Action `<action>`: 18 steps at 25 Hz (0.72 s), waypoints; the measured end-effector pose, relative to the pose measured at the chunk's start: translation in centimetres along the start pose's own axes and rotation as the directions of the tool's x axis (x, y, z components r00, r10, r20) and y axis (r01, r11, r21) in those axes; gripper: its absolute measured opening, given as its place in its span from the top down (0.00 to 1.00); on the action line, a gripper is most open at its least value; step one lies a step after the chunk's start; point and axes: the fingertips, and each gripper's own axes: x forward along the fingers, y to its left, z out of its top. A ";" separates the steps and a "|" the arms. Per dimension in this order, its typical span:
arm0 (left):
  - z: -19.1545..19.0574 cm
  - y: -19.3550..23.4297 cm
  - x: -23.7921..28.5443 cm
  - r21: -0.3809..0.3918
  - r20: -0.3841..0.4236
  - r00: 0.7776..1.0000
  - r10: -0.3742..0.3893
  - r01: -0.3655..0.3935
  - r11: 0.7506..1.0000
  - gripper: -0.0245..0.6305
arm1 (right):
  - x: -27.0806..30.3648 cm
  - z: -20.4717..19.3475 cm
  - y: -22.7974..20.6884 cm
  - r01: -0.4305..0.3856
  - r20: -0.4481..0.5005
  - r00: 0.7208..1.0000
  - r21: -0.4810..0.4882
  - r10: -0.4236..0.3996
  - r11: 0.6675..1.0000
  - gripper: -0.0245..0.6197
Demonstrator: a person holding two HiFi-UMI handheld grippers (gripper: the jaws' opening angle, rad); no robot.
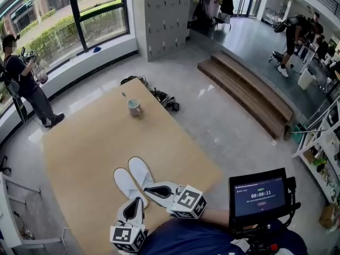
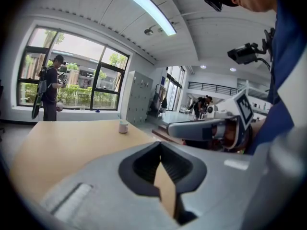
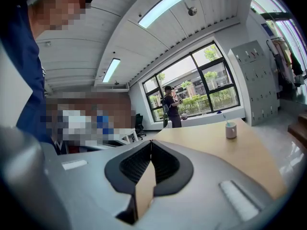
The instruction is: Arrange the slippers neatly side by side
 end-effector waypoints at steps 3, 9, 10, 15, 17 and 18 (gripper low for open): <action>1.0 -3.8 -1.3 0.004 0.006 1.000 -0.020 0.020 1.000 0.95 | -3.1 1.2 2.2 -0.002 0.030 1.000 -0.035 0.003 0.999 0.95; 1.3 -3.4 0.3 0.032 -0.005 0.997 -0.079 0.079 0.996 0.95 | -3.2 1.8 1.3 0.038 0.067 0.997 -0.064 -0.034 0.997 0.95; 1.4 -3.5 0.6 0.040 -0.004 0.996 -0.088 0.088 0.995 0.95 | -3.2 1.9 1.0 0.046 0.072 0.997 -0.070 -0.041 0.996 0.94; 0.7 -5.4 0.6 0.053 -0.006 0.994 -0.106 0.107 0.993 0.95 | -5.2 1.1 1.2 0.064 0.079 0.995 -0.068 -0.059 0.996 0.95; 0.4 -5.5 1.3 0.059 -0.010 0.992 -0.123 0.123 0.991 0.95 | -5.4 0.8 0.5 0.078 0.077 0.994 -0.062 -0.073 0.995 0.95; 0.3 -5.5 1.6 0.061 -0.014 0.991 -0.131 0.132 0.989 0.95 | -5.4 0.7 0.3 0.084 0.075 0.994 -0.060 -0.079 0.995 0.95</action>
